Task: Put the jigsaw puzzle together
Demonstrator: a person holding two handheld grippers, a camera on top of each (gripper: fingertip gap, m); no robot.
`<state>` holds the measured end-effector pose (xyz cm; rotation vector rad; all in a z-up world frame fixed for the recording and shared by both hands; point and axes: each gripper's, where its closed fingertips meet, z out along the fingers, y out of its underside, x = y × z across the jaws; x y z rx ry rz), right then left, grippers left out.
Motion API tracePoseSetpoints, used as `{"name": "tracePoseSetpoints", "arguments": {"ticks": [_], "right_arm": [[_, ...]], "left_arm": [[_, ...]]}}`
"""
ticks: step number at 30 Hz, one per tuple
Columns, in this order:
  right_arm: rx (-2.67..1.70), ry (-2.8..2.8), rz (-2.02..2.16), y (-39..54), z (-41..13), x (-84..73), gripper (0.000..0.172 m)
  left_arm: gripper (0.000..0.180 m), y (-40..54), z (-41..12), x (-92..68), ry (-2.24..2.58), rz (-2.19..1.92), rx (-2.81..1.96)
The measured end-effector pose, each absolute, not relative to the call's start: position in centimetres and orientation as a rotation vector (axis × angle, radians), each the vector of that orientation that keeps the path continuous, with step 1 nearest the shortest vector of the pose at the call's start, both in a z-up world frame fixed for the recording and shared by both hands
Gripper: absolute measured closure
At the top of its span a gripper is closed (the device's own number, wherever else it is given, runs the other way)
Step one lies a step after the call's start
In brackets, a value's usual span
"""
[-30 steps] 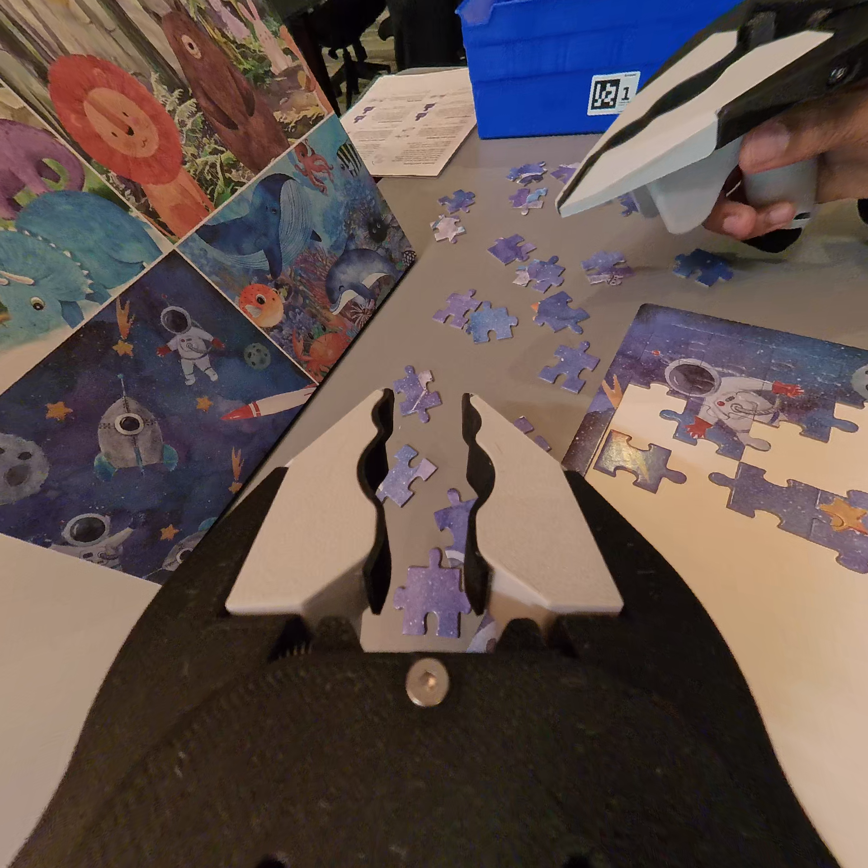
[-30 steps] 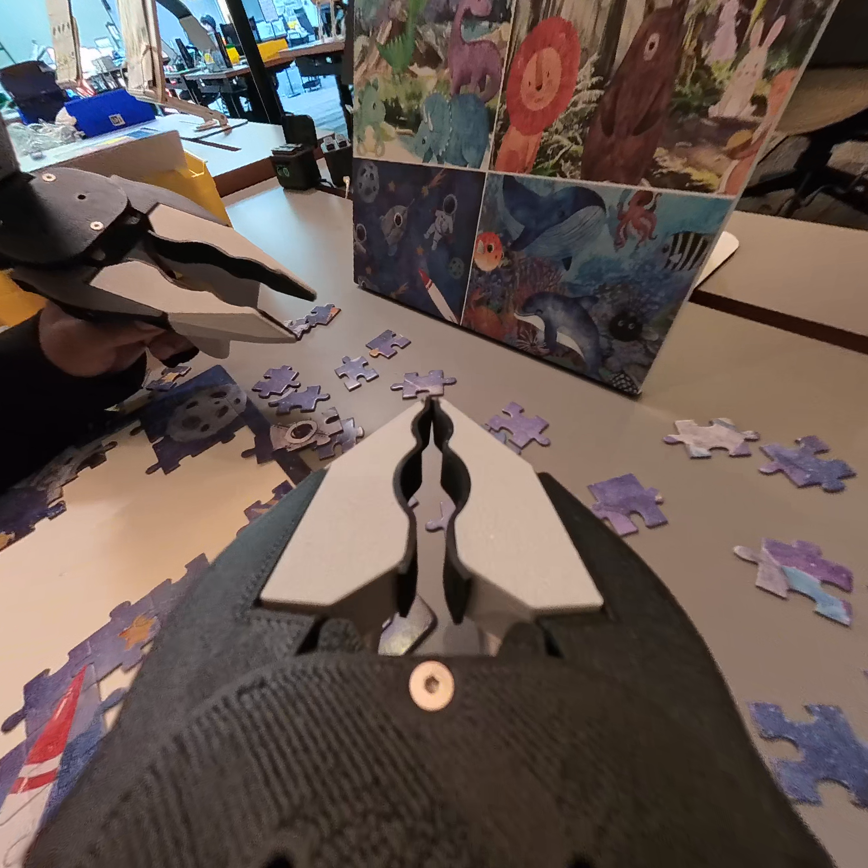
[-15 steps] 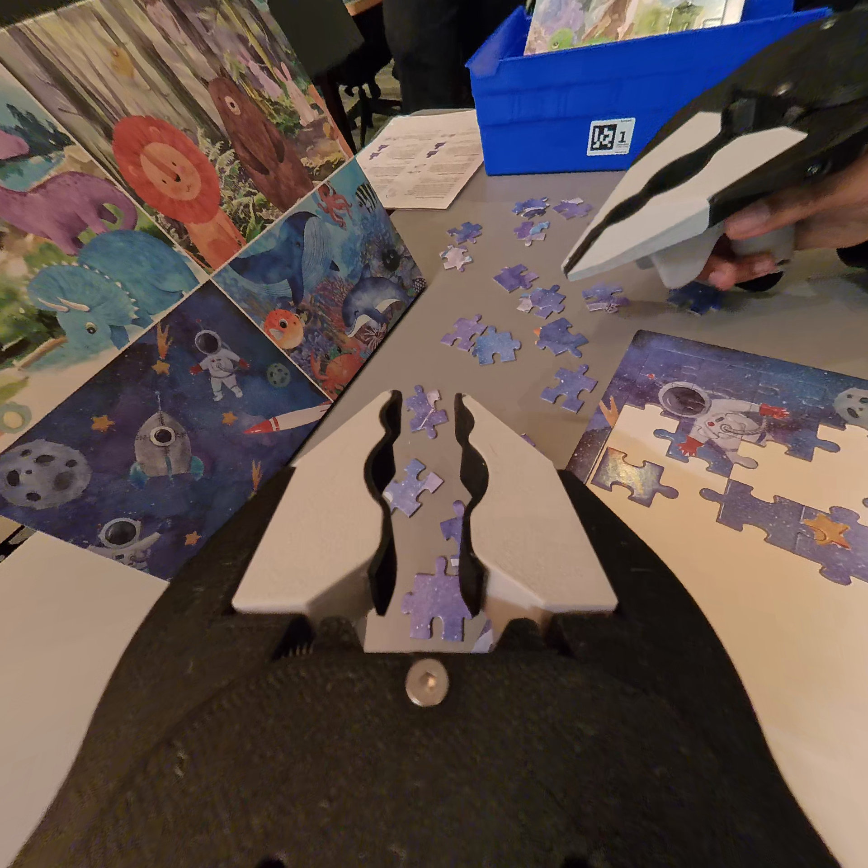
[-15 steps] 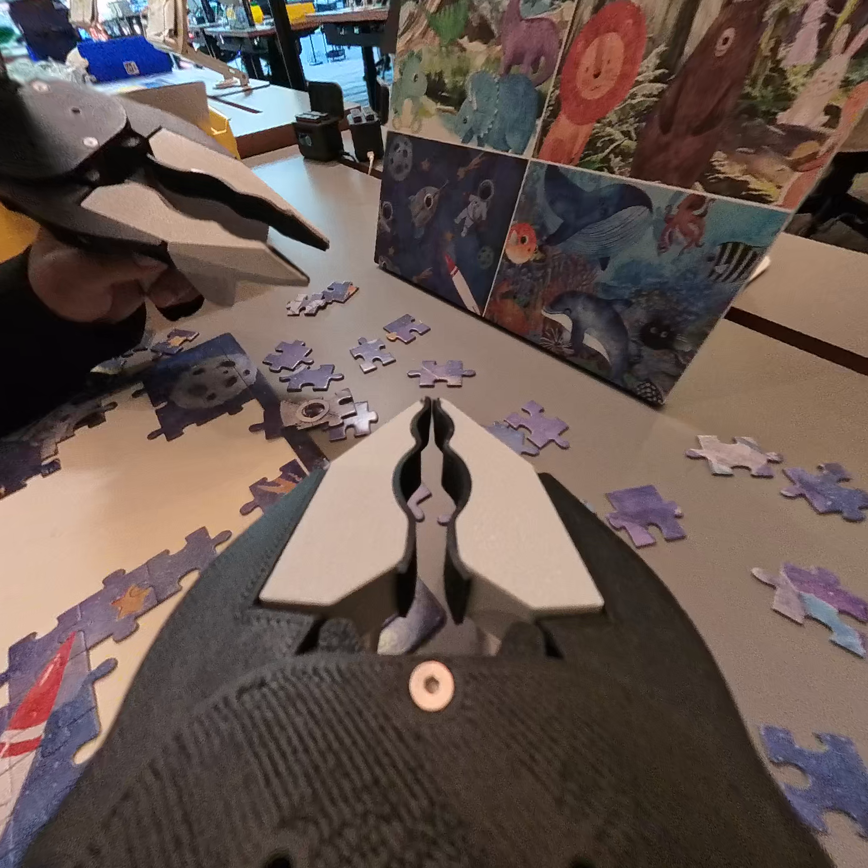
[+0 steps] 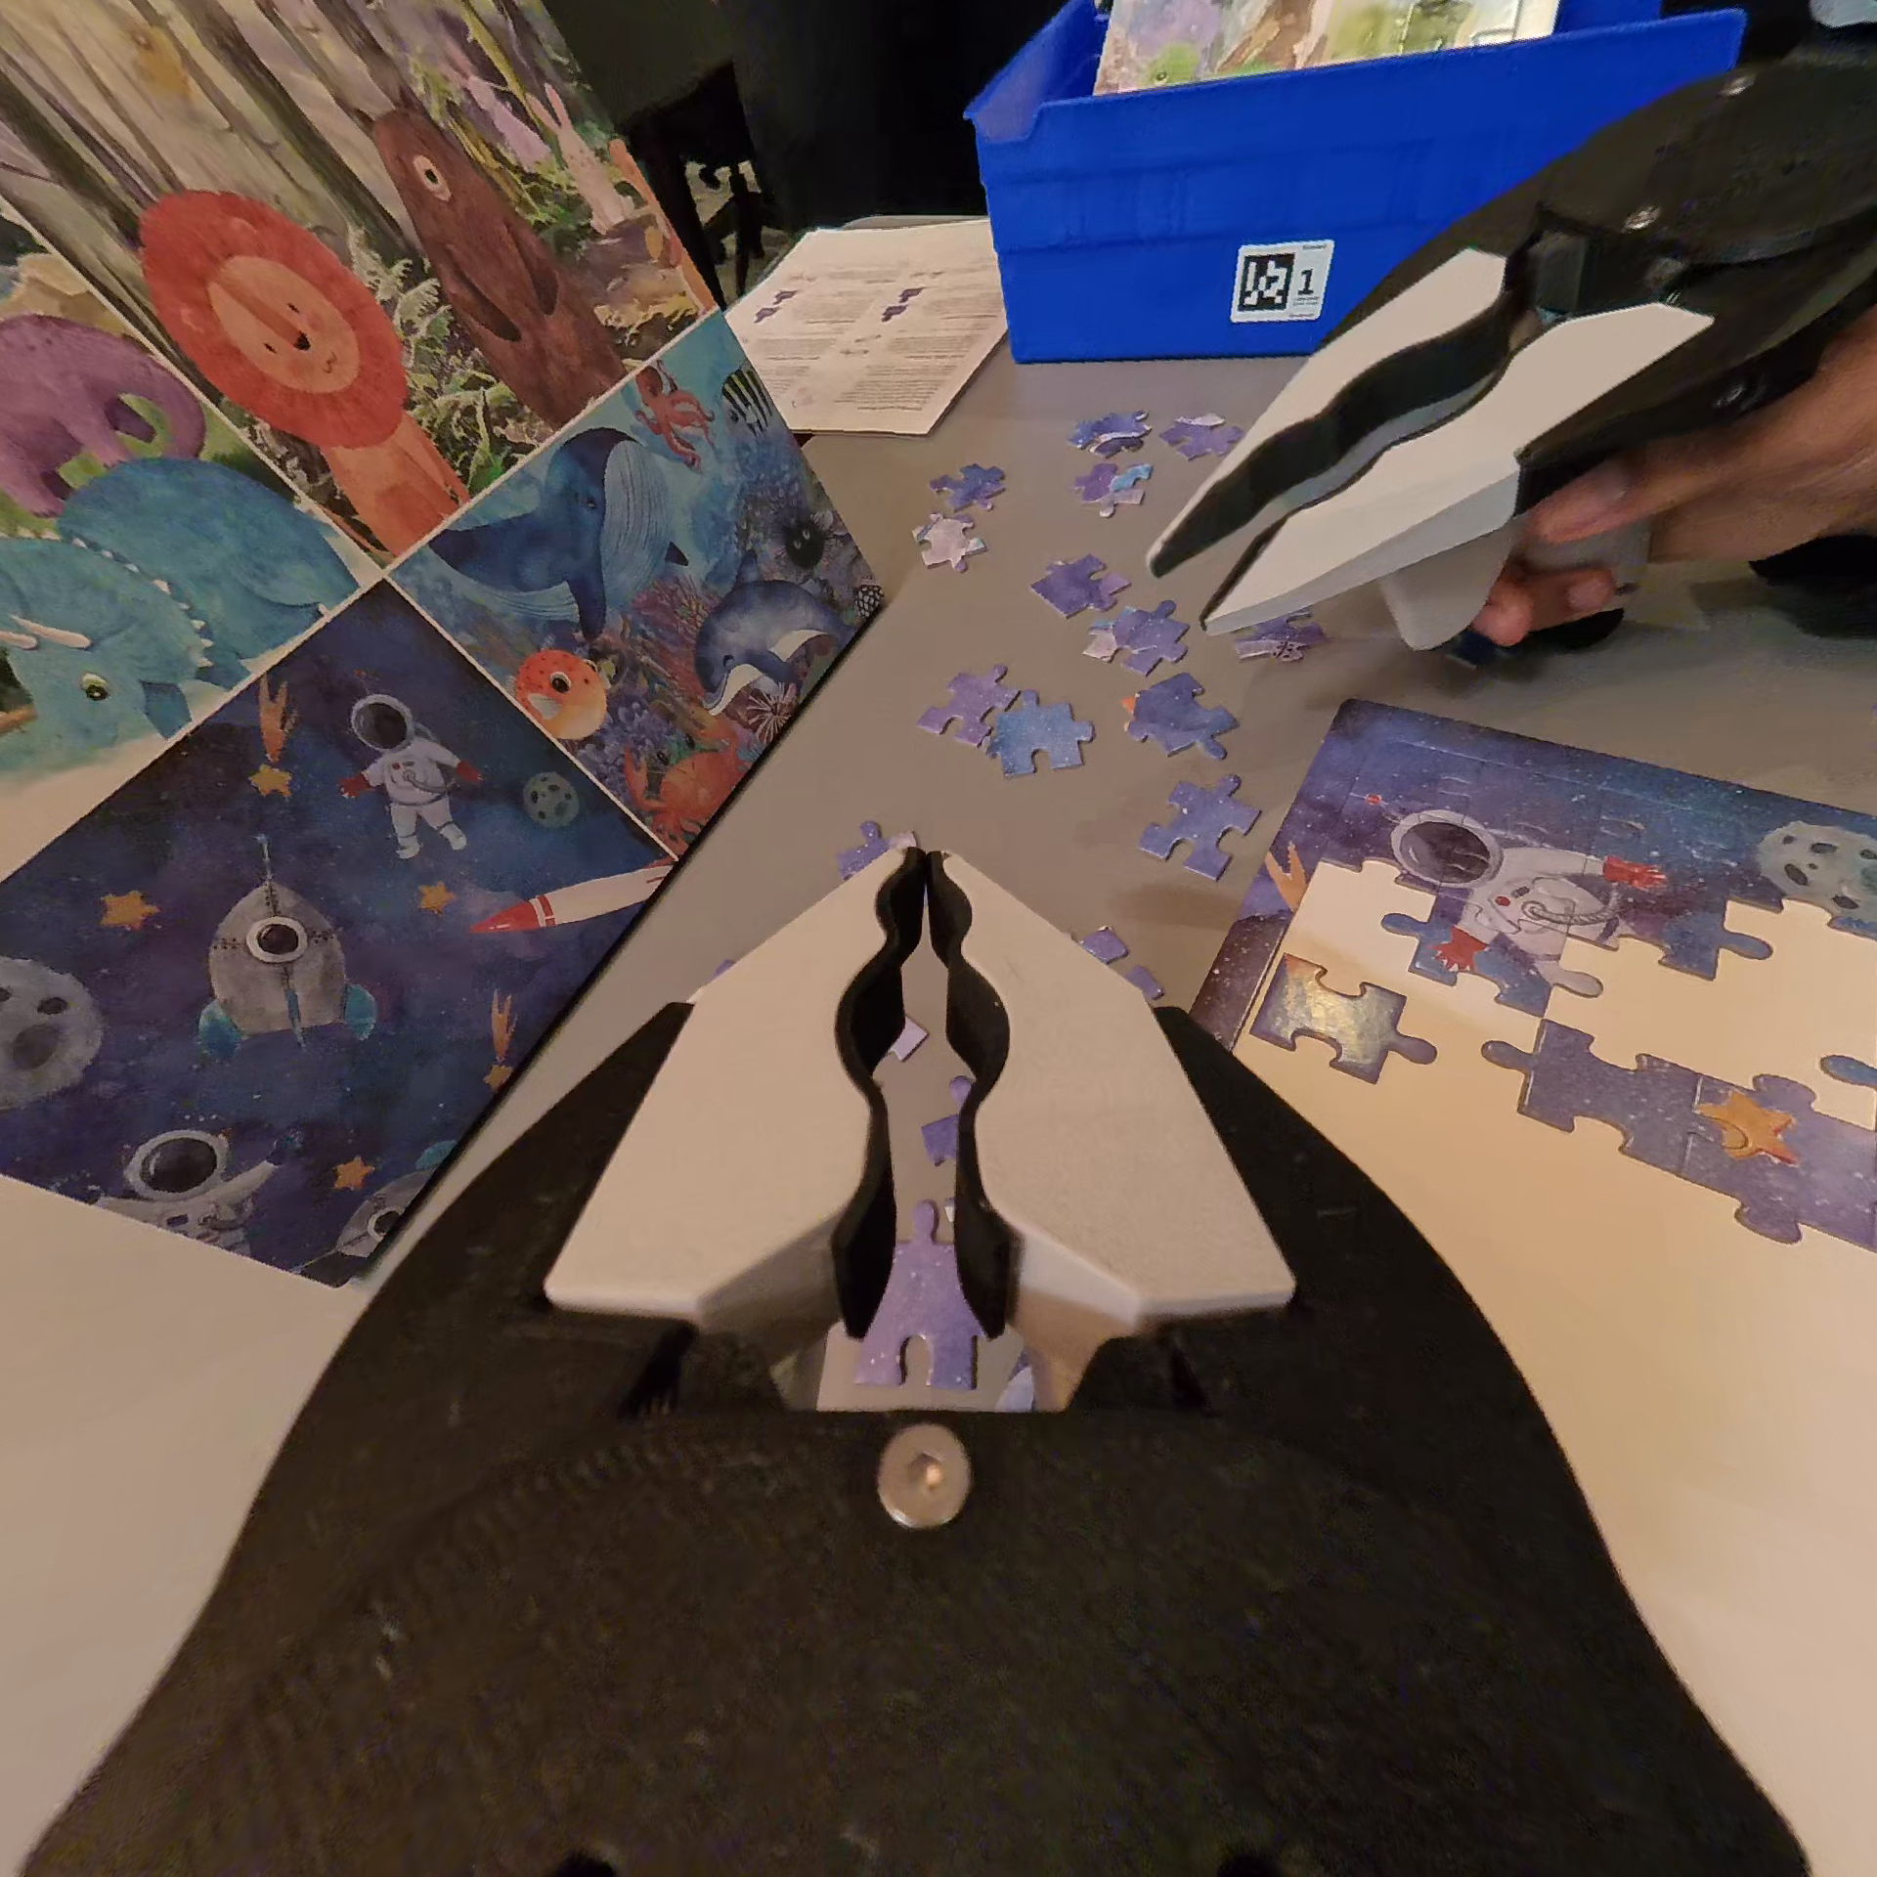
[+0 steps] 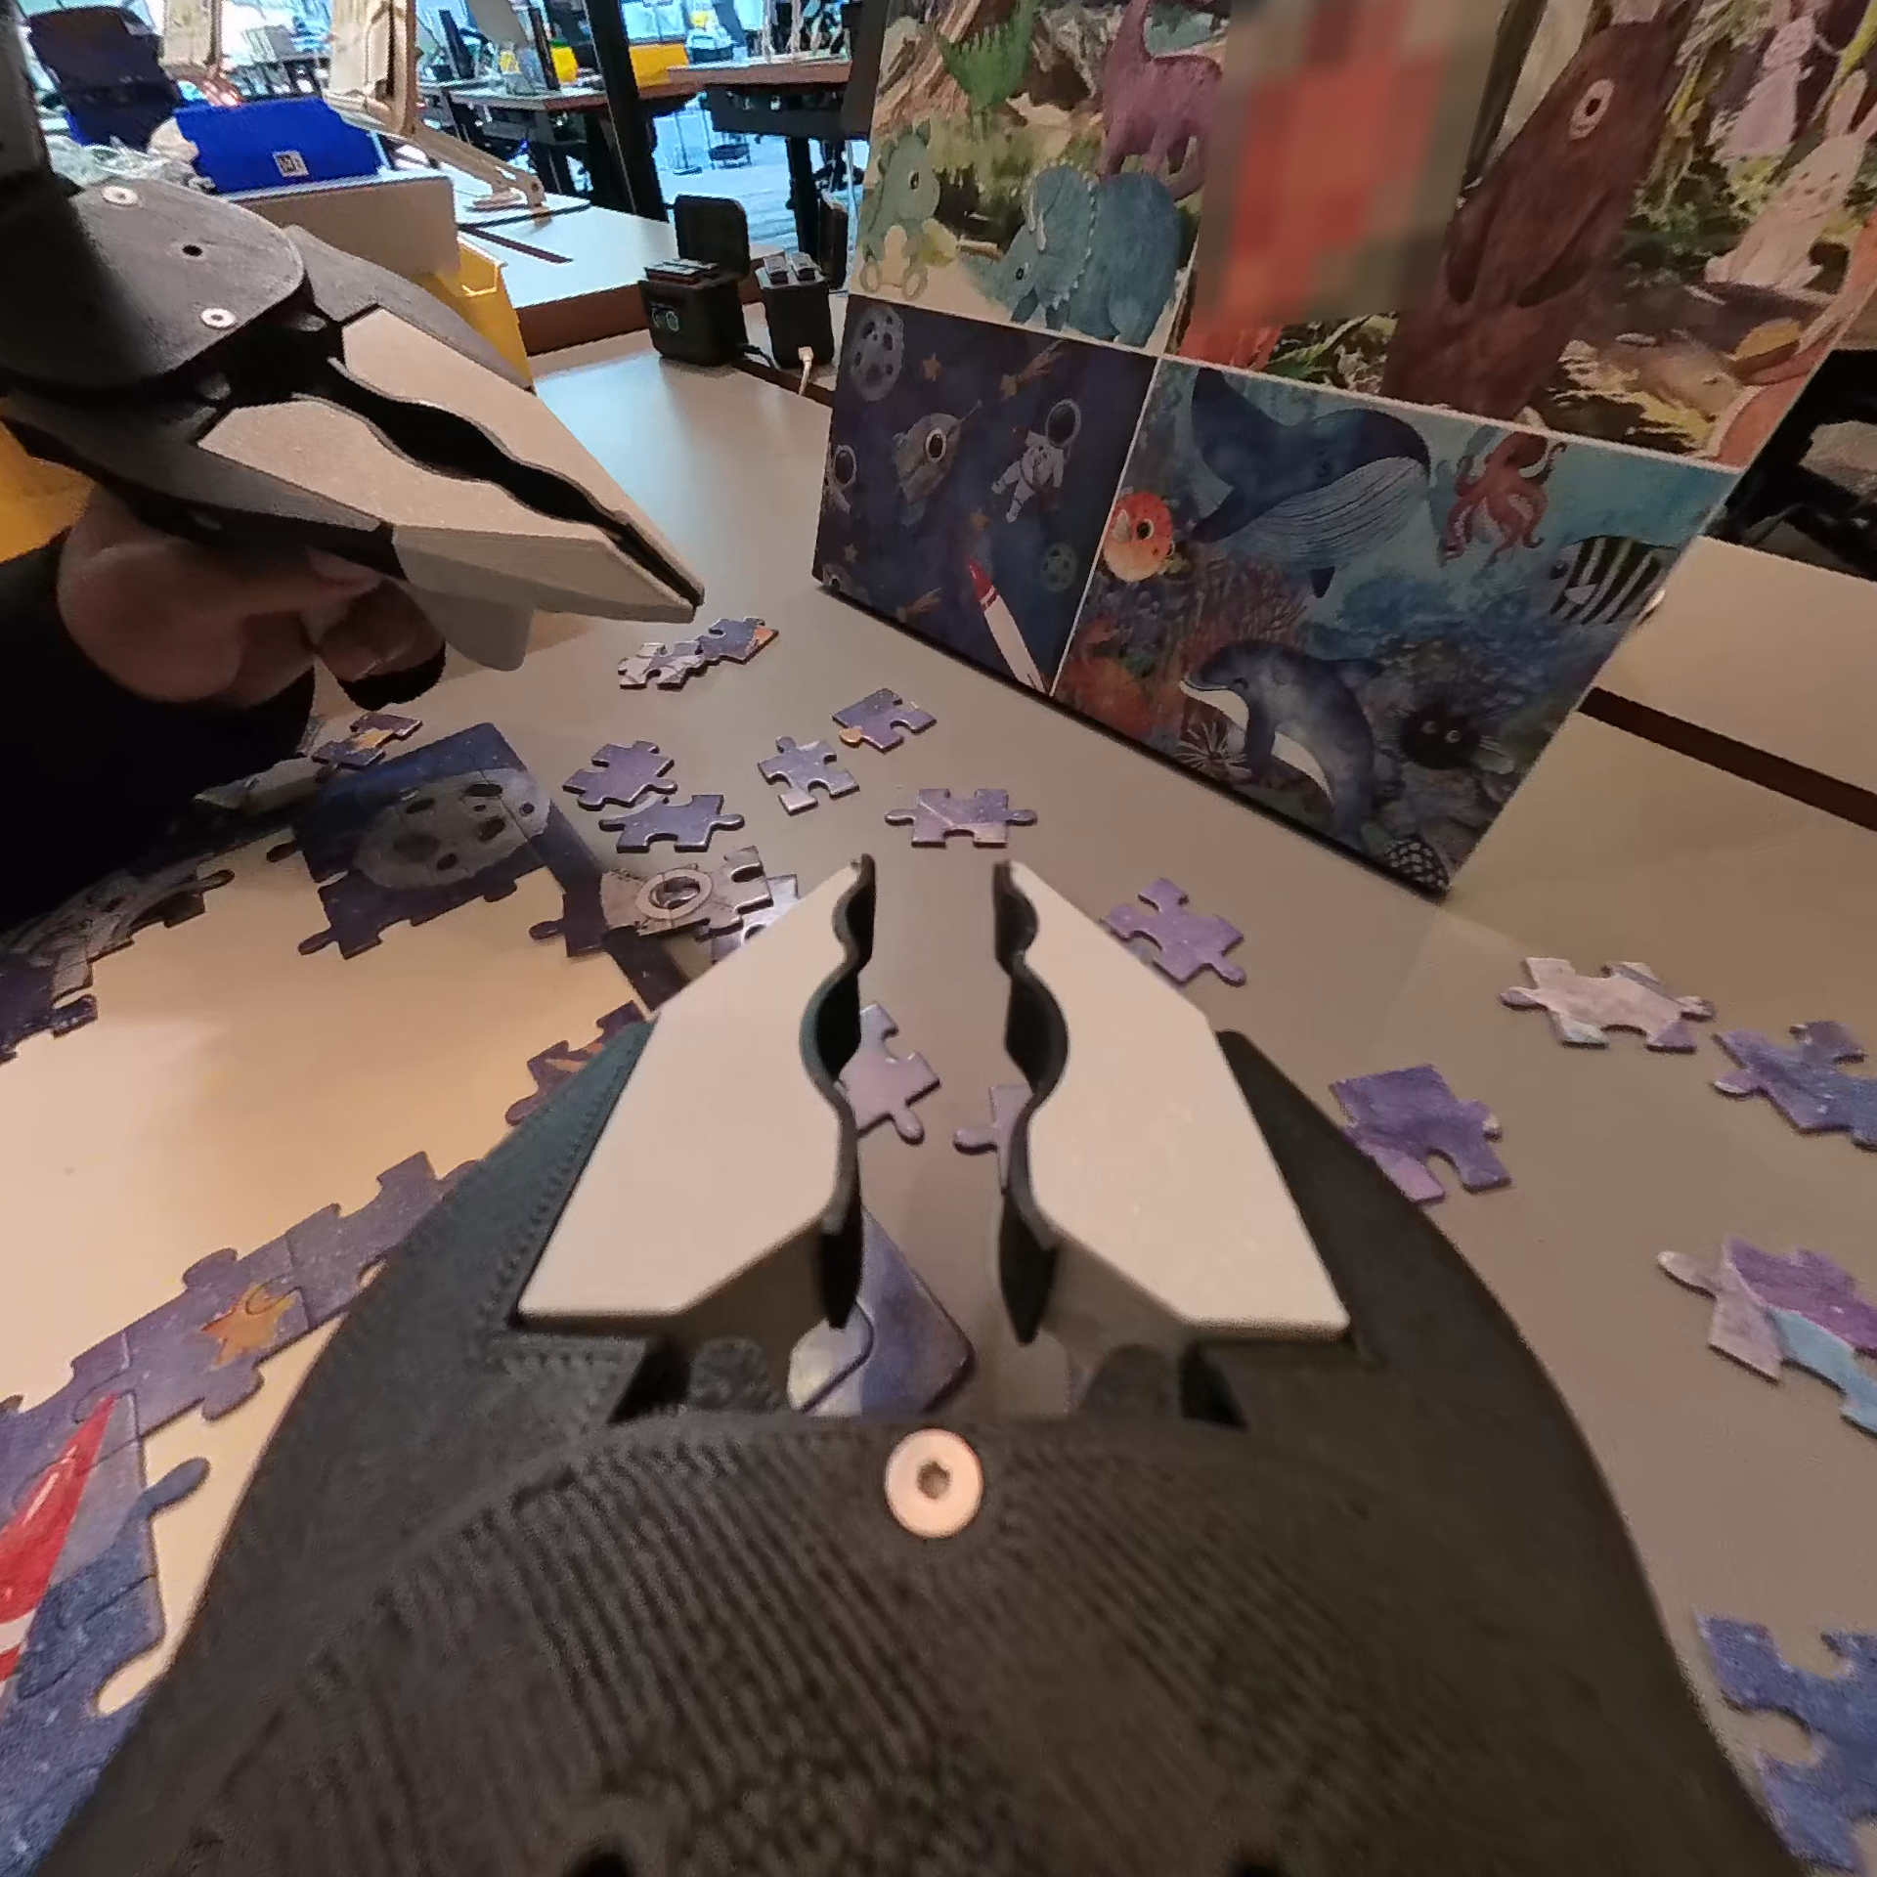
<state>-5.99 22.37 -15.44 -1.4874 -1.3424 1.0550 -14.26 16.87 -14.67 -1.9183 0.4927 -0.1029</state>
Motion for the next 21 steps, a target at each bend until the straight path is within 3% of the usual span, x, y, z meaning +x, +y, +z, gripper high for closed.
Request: {"name": "tracePoseSetpoints", "arguments": {"ticks": [8,15,21], "right_arm": [[-1.427,-1.315,0.966,23.1,-14.9,-5.7,0.139],[-1.481,-1.250,0.924,24.6,-15.0,-5.5,0.110],[-1.471,-1.220,0.917,25.2,-14.3,-5.1,0.118]], "left_arm": [[0.180,17.0,-14.6,-14.6,0.432,-0.142,-1.911],[0.180,16.8,-14.3,-15.6,0.385,-0.153,-1.894],[0.180,16.8,-14.4,-15.3,0.401,-0.158,-1.896]]}}
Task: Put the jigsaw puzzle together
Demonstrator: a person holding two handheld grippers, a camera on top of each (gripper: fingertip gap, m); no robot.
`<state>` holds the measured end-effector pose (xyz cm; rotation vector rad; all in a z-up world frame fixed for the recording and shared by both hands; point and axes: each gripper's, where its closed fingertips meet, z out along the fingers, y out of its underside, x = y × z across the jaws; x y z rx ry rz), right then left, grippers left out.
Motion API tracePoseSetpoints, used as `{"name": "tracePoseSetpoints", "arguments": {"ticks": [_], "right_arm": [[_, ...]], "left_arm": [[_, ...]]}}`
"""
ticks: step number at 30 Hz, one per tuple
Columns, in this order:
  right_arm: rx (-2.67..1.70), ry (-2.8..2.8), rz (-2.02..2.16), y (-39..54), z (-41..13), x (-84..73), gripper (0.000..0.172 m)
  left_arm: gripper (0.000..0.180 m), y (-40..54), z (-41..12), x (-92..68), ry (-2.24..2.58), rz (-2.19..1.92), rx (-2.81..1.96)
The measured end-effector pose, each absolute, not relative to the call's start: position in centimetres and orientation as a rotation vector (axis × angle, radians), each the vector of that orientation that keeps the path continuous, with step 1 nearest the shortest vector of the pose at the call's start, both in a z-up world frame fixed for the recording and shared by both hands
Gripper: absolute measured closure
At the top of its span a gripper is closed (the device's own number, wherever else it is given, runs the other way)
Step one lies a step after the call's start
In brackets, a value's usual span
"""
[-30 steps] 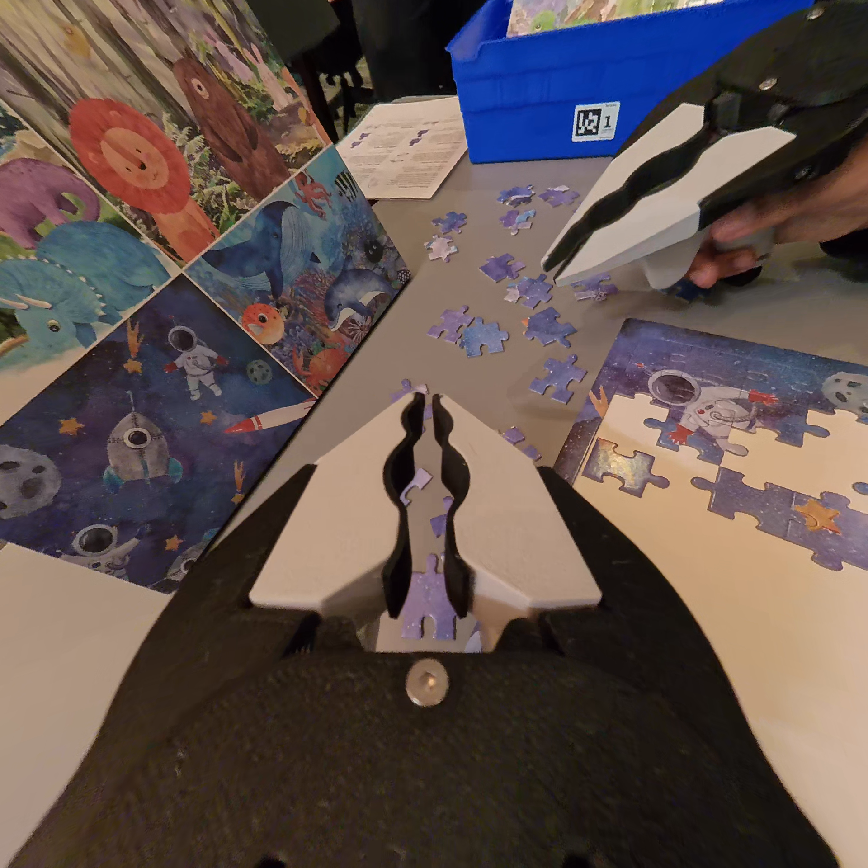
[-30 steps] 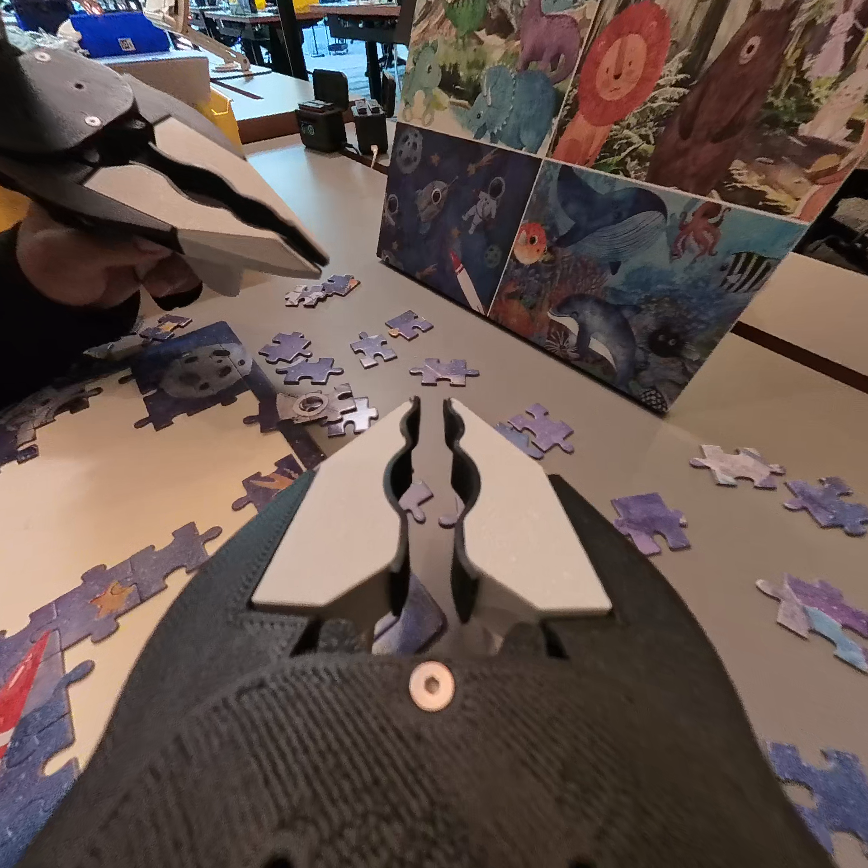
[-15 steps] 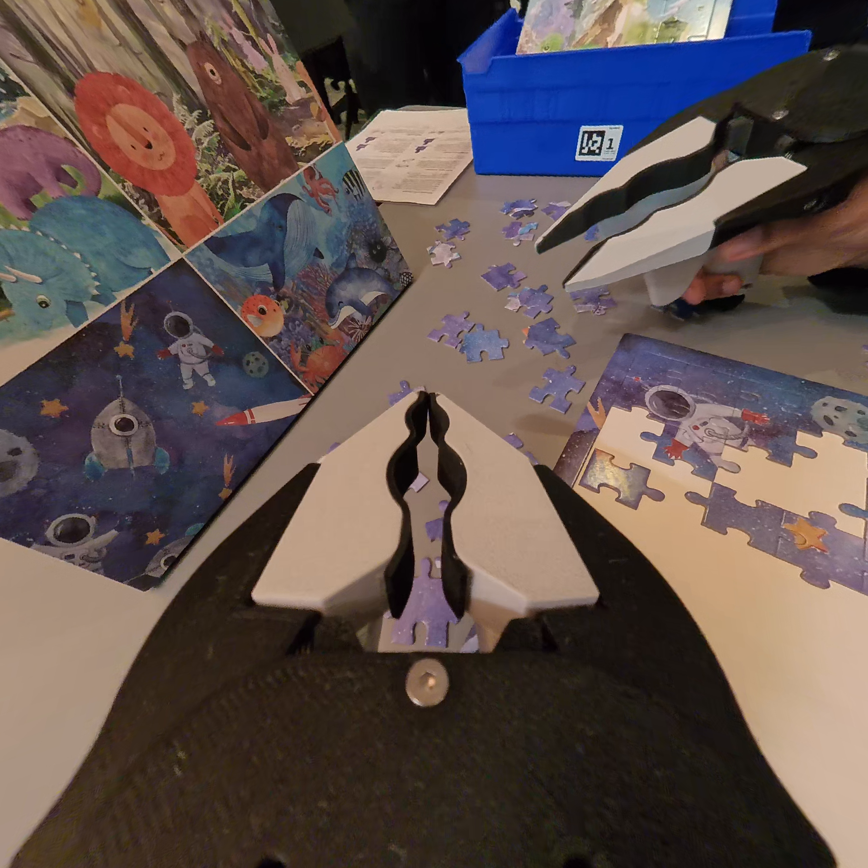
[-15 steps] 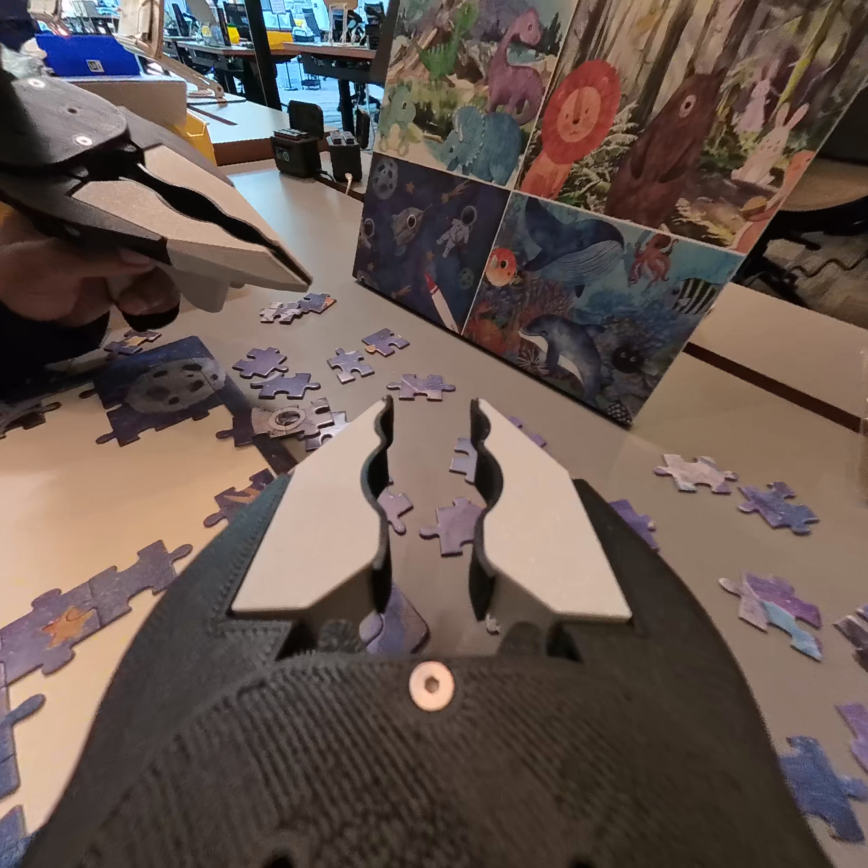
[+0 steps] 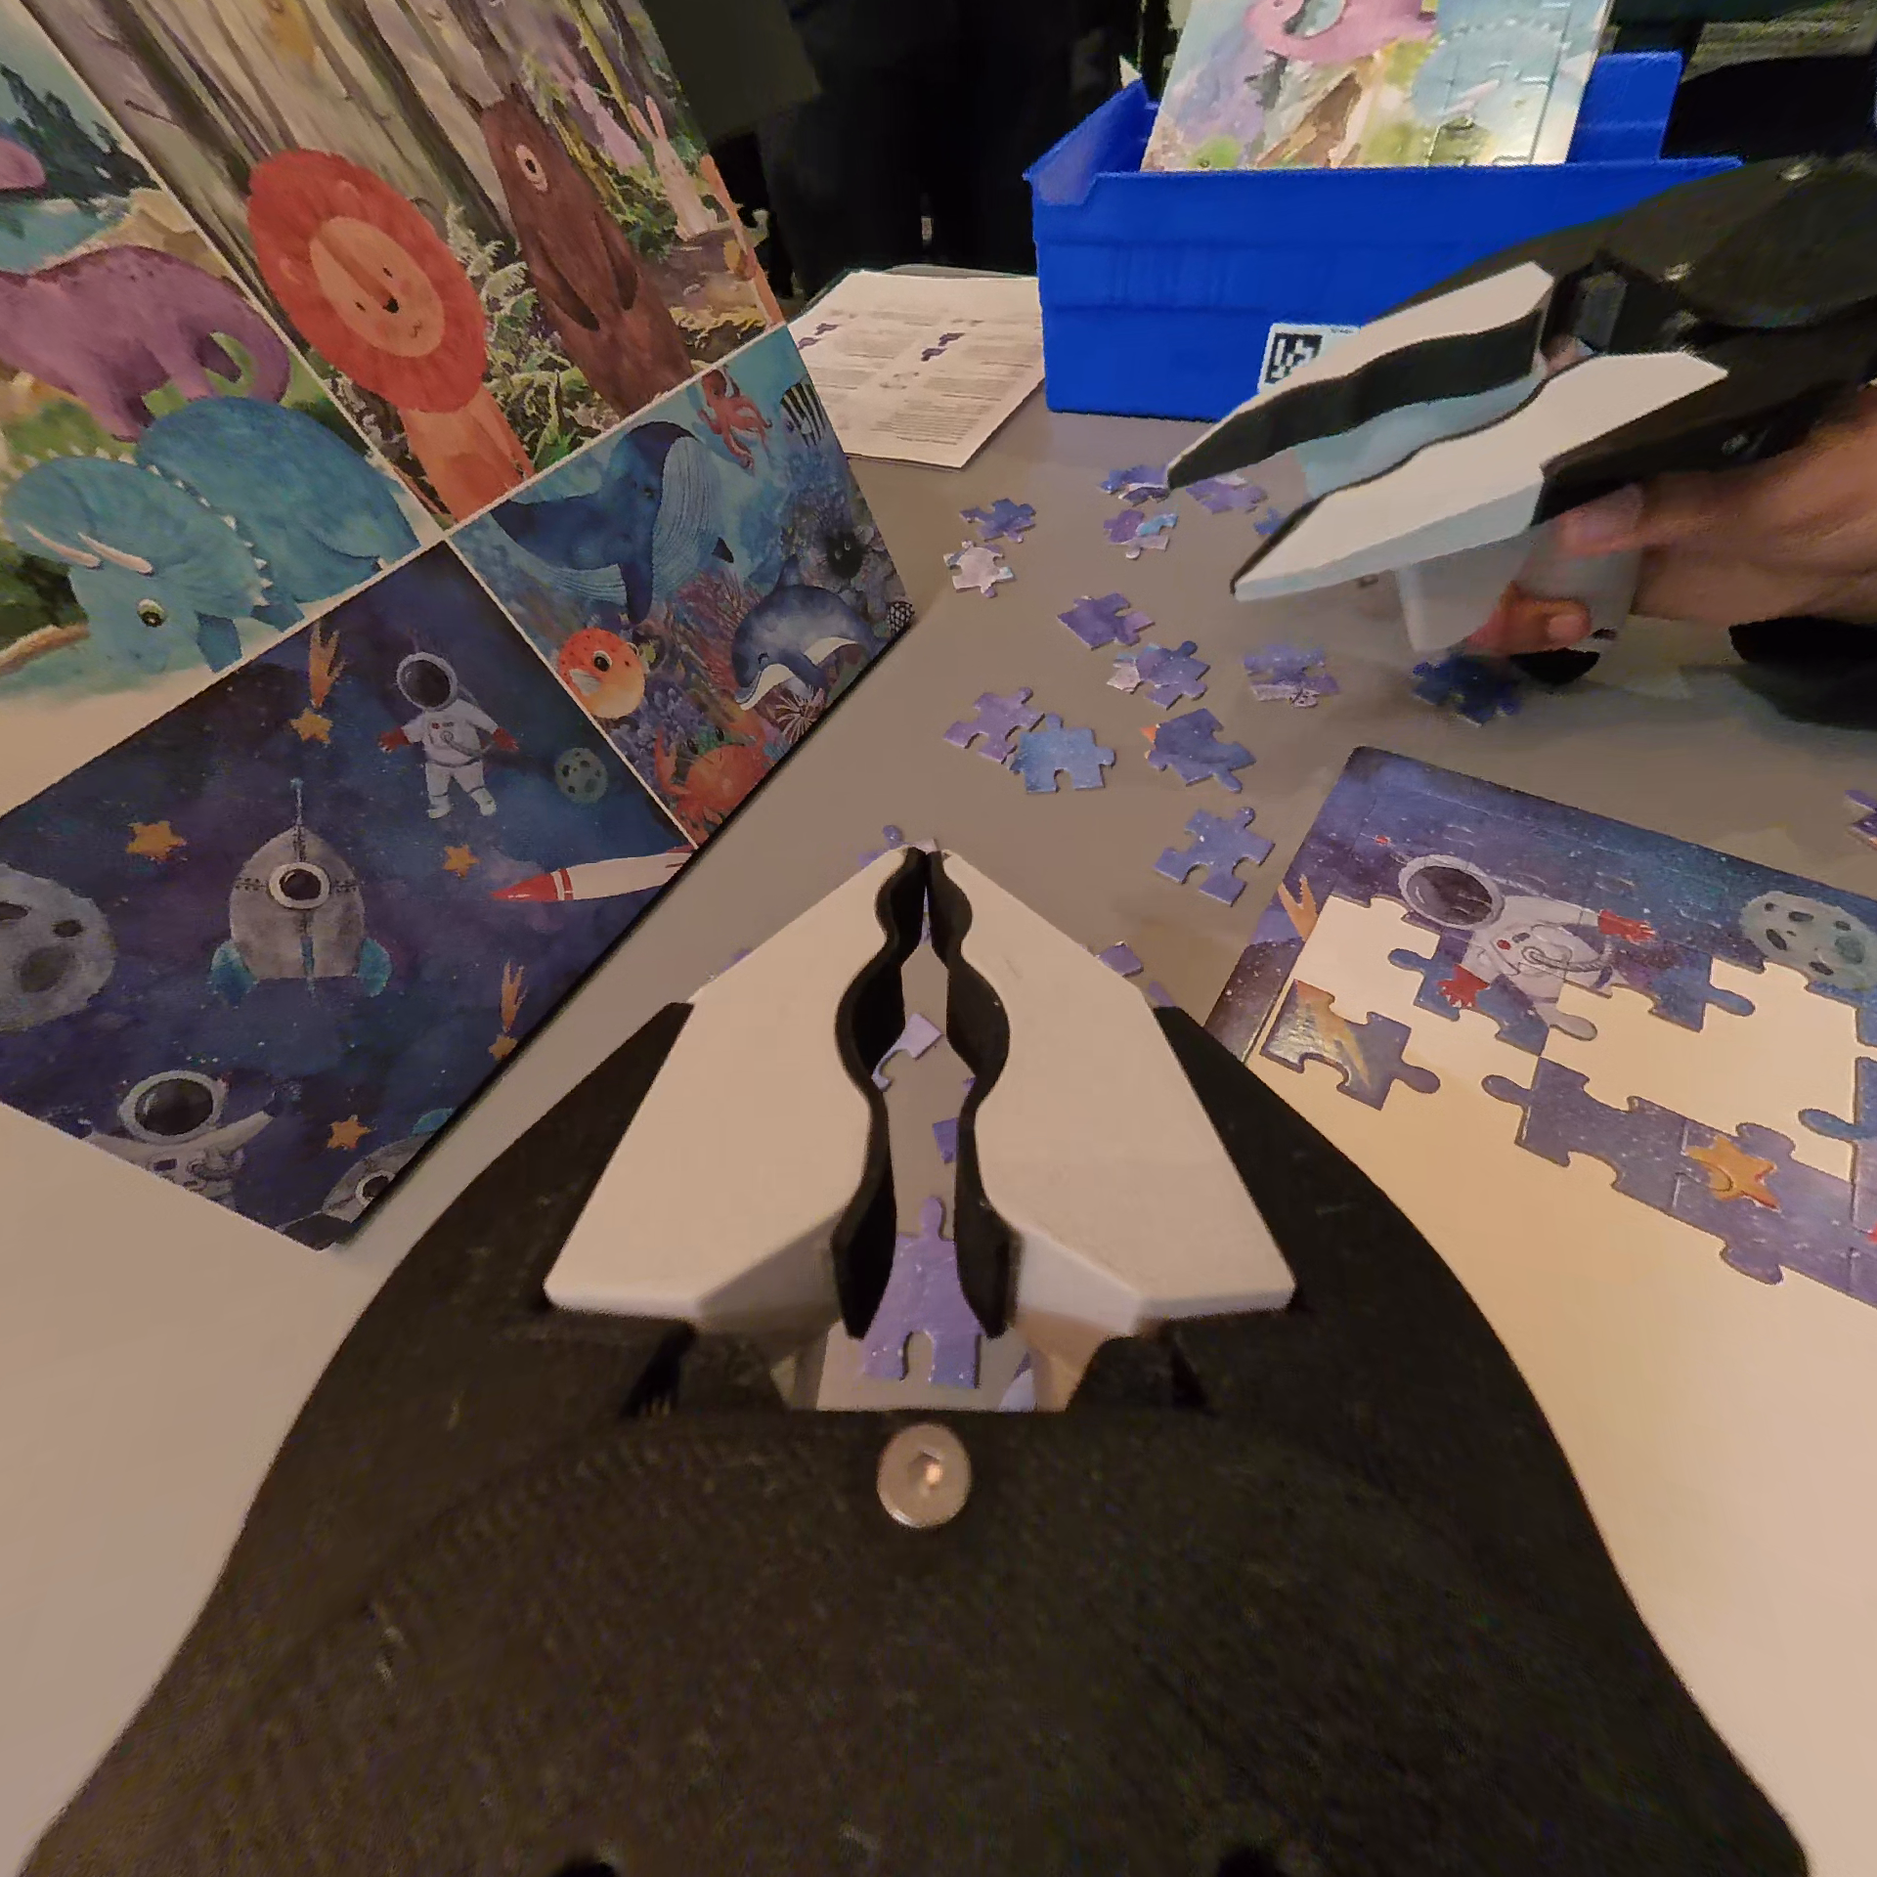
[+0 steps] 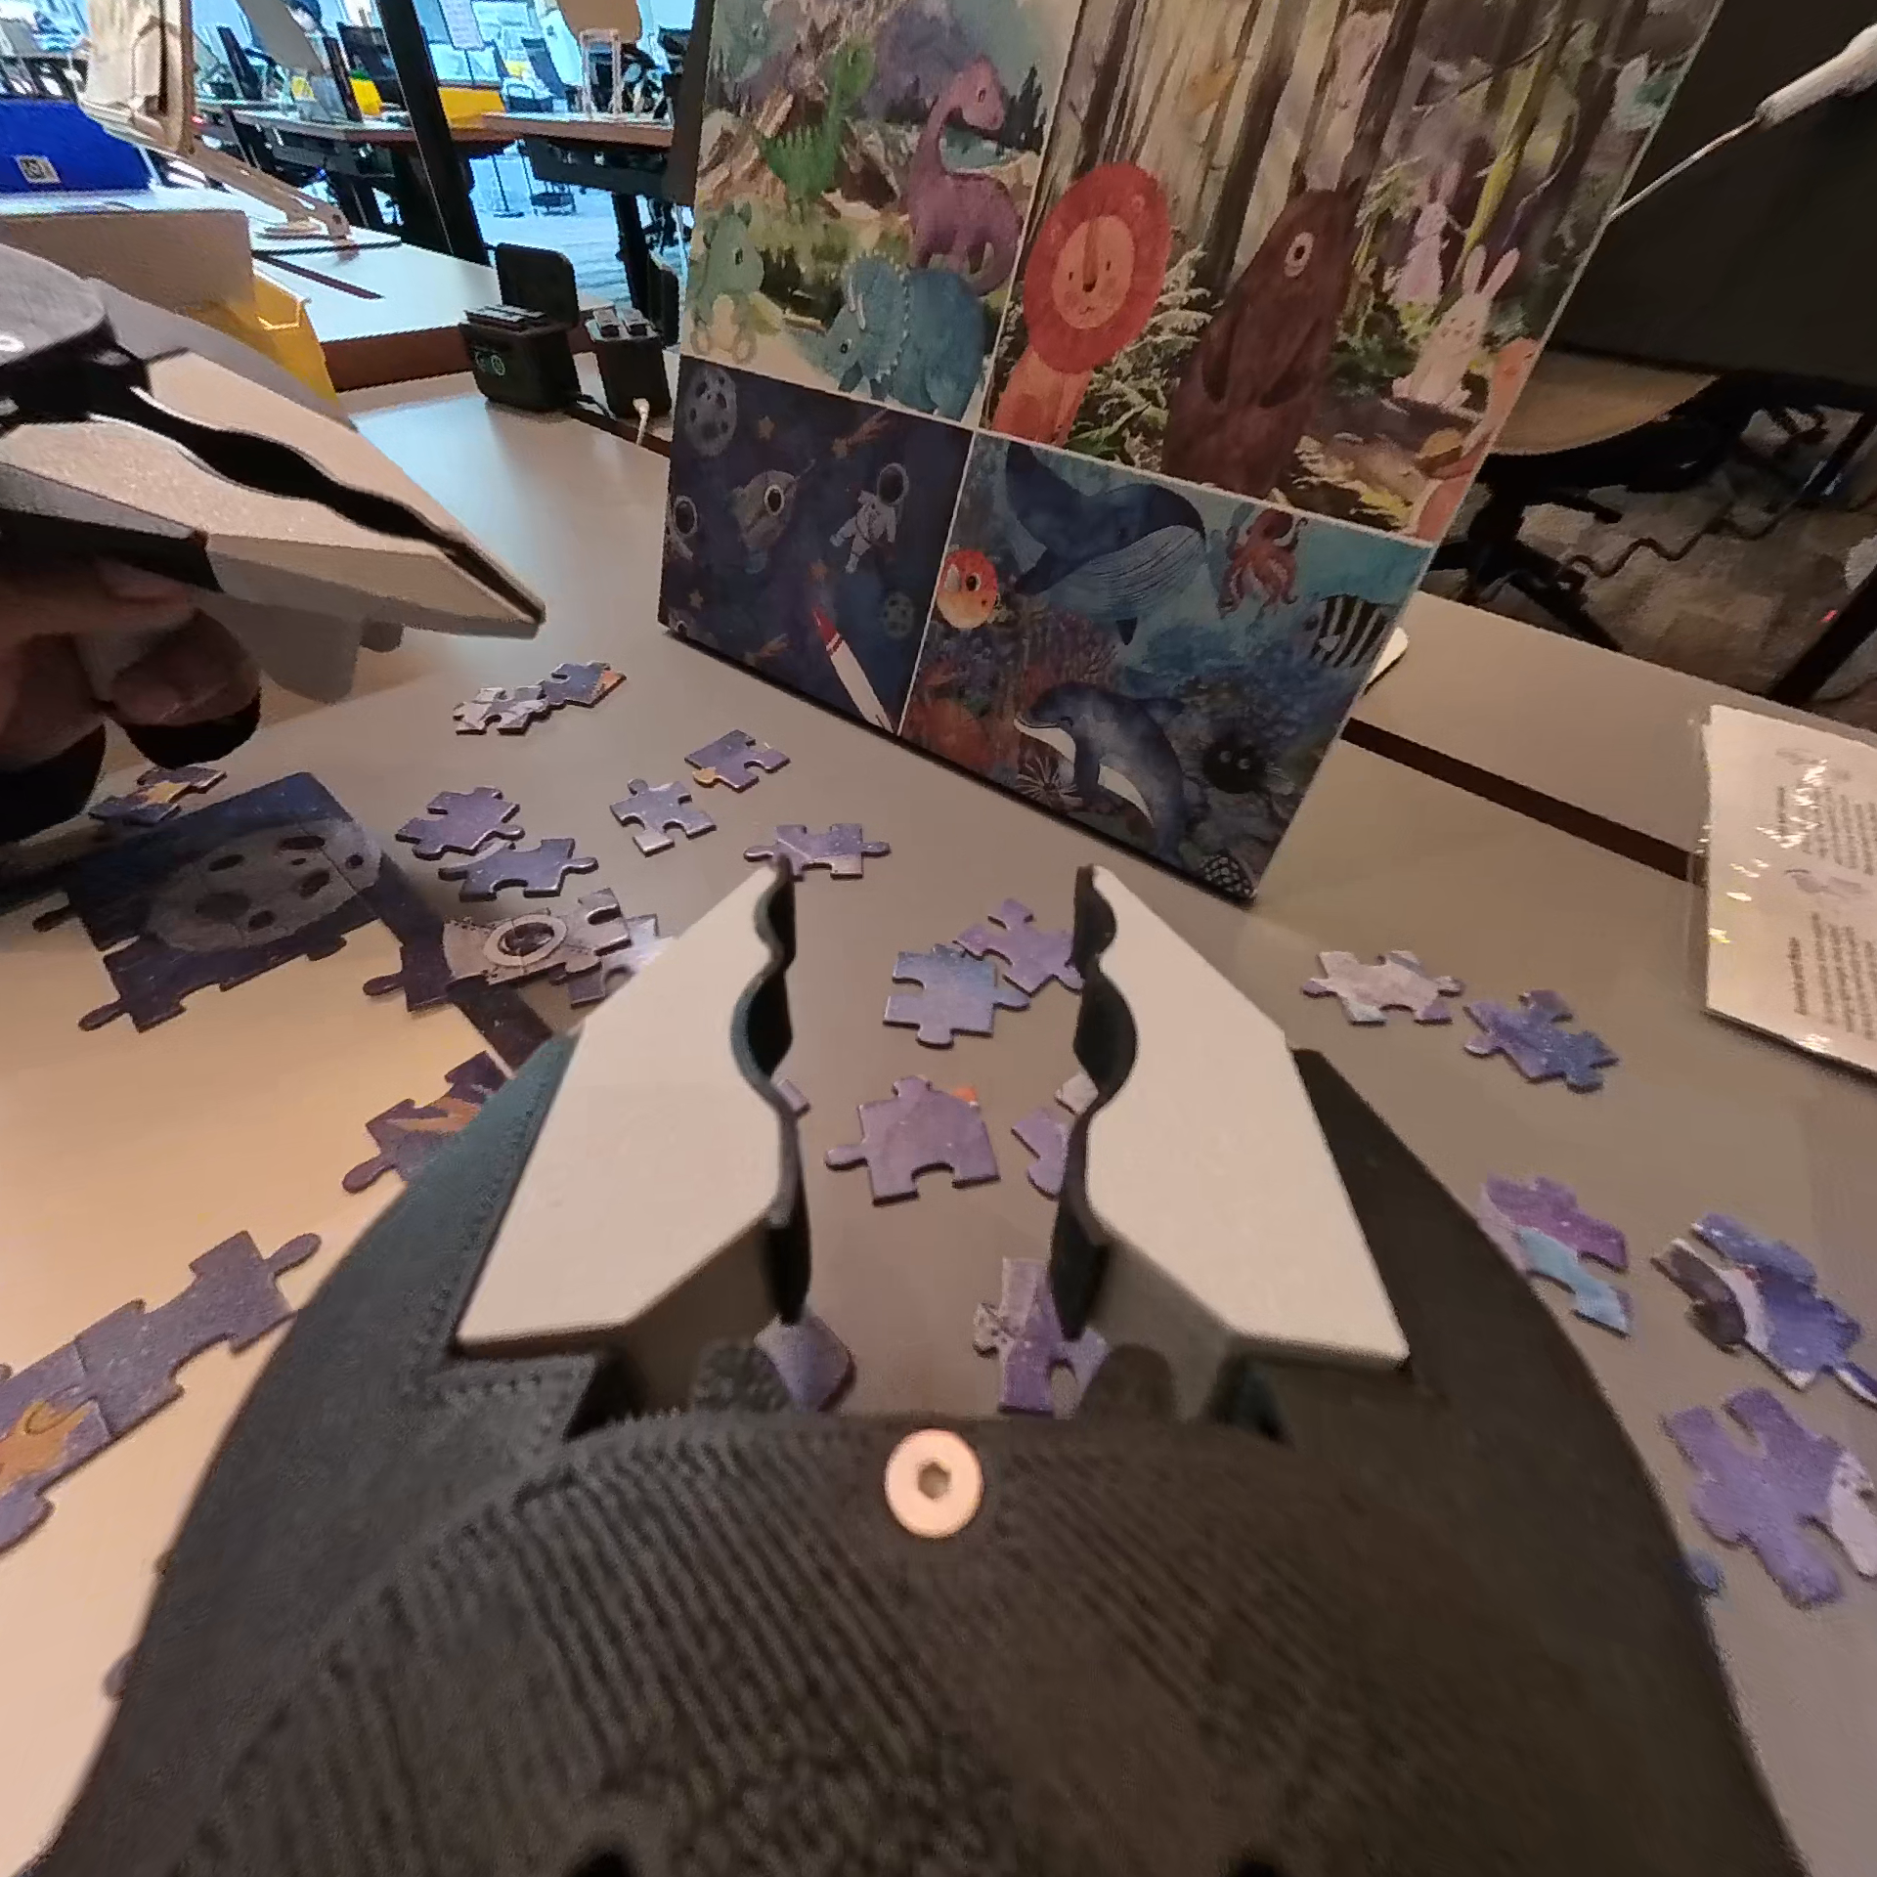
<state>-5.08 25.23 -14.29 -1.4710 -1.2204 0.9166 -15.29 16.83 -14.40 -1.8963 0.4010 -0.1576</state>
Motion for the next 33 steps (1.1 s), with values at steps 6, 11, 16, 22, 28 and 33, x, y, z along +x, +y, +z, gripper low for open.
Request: {"name": "tracePoseSetpoints", "arguments": {"ticks": [6,11,16,22,28,33], "right_arm": [[-1.423,-1.217,0.841,25.8,-13.7,-4.7,0.127],[-1.423,-1.202,0.822,26.5,-13.8,-4.4,0.129],[-1.440,-1.188,0.844,26.7,-14.0,-4.3,0.130],[-1.438,-1.204,0.855,26.3,-14.1,-4.6,0.131],[-1.435,-1.222,0.873,25.6,-14.2,-4.9,0.131],[-1.431,-1.230,0.882,25.3,-14.2,-5.0,0.131]], "left_arm": [[0.180,16.9,-14.8,-14.6,0.420,-0.177,-1.903],[0.180,16.9,-14.9,-14.5,0.427,-0.180,-1.902],[0.180,16.9,-14.8,-14.6,0.431,-0.167,-1.902],[0.180,16.9,-14.9,-14.8,0.430,-0.158,-1.905],[0.180,16.9,-14.8,-14.9,0.429,-0.144,-1.905],[0.180,16.9,-14.9,-14.9,0.431,-0.141,-1.909]]}}
